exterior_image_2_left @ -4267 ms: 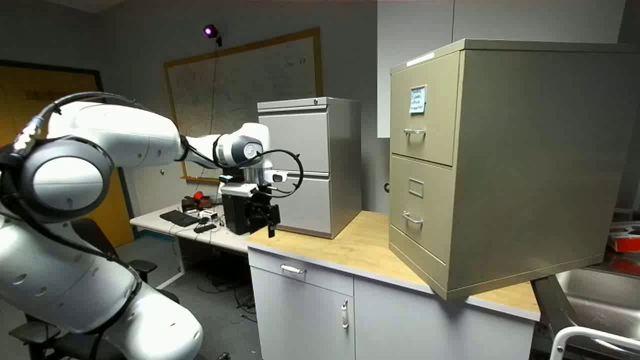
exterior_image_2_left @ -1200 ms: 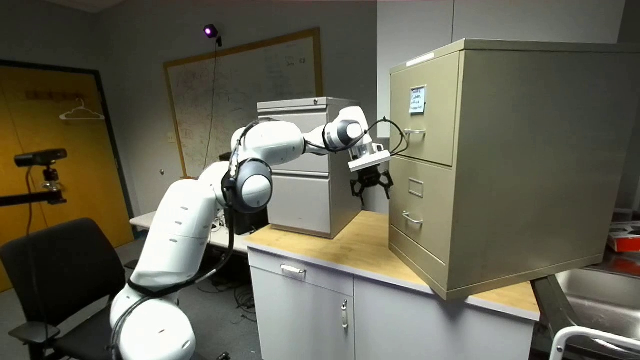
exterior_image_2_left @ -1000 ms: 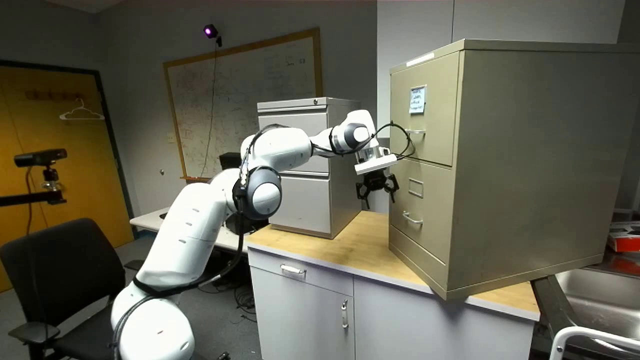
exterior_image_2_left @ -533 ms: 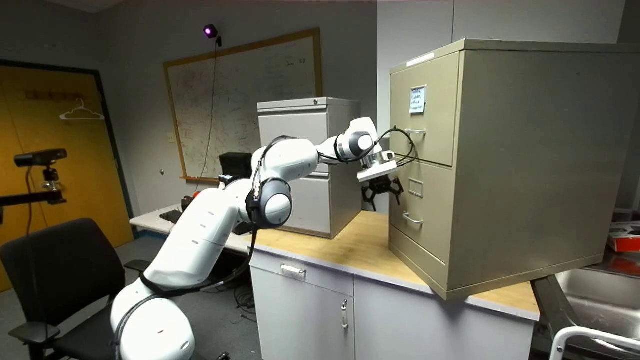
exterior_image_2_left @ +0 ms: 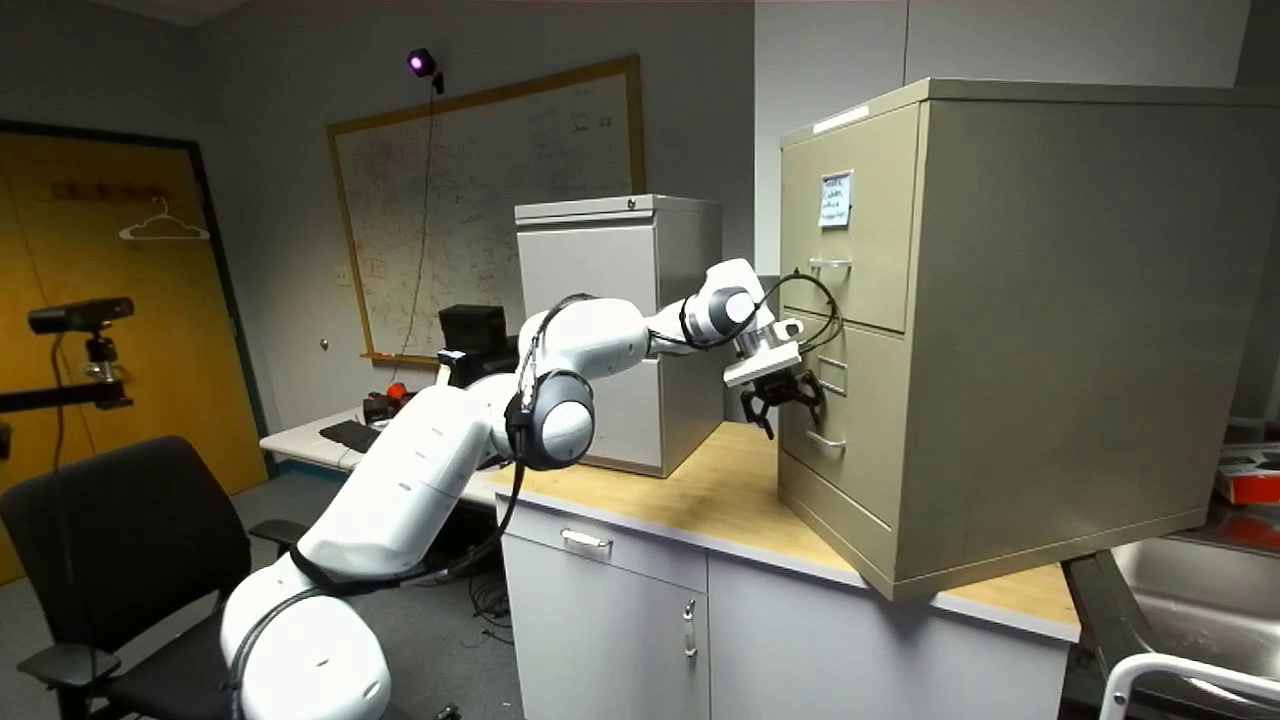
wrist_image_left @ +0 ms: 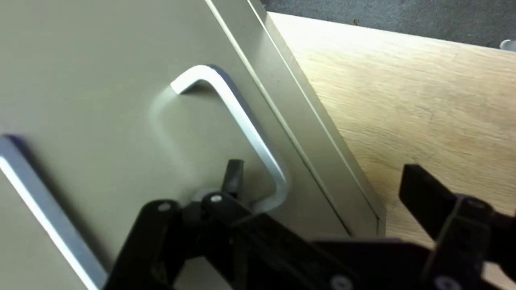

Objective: Open the lower drawer of the file cabinet on the right

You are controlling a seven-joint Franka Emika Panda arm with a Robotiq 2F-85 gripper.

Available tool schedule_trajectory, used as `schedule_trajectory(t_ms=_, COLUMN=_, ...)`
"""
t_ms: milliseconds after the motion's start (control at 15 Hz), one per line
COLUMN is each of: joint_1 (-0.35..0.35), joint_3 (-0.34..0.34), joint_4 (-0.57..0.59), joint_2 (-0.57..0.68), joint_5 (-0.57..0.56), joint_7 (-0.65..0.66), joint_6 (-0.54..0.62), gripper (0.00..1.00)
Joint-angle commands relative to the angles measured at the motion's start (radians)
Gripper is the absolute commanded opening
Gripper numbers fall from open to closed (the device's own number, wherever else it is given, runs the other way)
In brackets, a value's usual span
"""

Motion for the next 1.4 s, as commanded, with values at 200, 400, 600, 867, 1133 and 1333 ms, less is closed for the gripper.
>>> schedule_trajectory(t_ms=200, joint_1=-0.012, joint_3=-0.019, joint_4=0.100, joint_2=0.078, joint_5=0.003, joint_7=0.060, joint_6=-0.060, gripper=1.00)
schedule_trajectory(t_ms=400, joint_1=-0.030, joint_3=-0.004, joint_4=0.095, joint_2=0.082, joint_5=0.034, joint_7=0.044, joint_6=-0.078, gripper=1.00)
schedule_trajectory(t_ms=600, joint_1=-0.040, joint_3=0.002, joint_4=0.085, joint_2=0.088, joint_5=0.052, joint_7=0.039, joint_6=-0.074, gripper=1.00)
schedule_trajectory(t_ms=867, joint_1=-0.048, joint_3=0.022, joint_4=0.075, joint_2=0.076, joint_5=0.068, joint_7=-0.042, joint_6=-0.076, gripper=1.00)
schedule_trajectory(t_ms=1133, joint_1=-0.034, joint_3=0.028, joint_4=0.069, joint_2=0.076, joint_5=0.038, joint_7=-0.165, joint_6=-0.073, gripper=1.00)
schedule_trajectory(t_ms=1333, joint_1=-0.022, joint_3=0.028, joint_4=0.053, joint_2=0.072, joint_5=0.021, joint_7=-0.208, joint_6=-0.073, gripper=1.00)
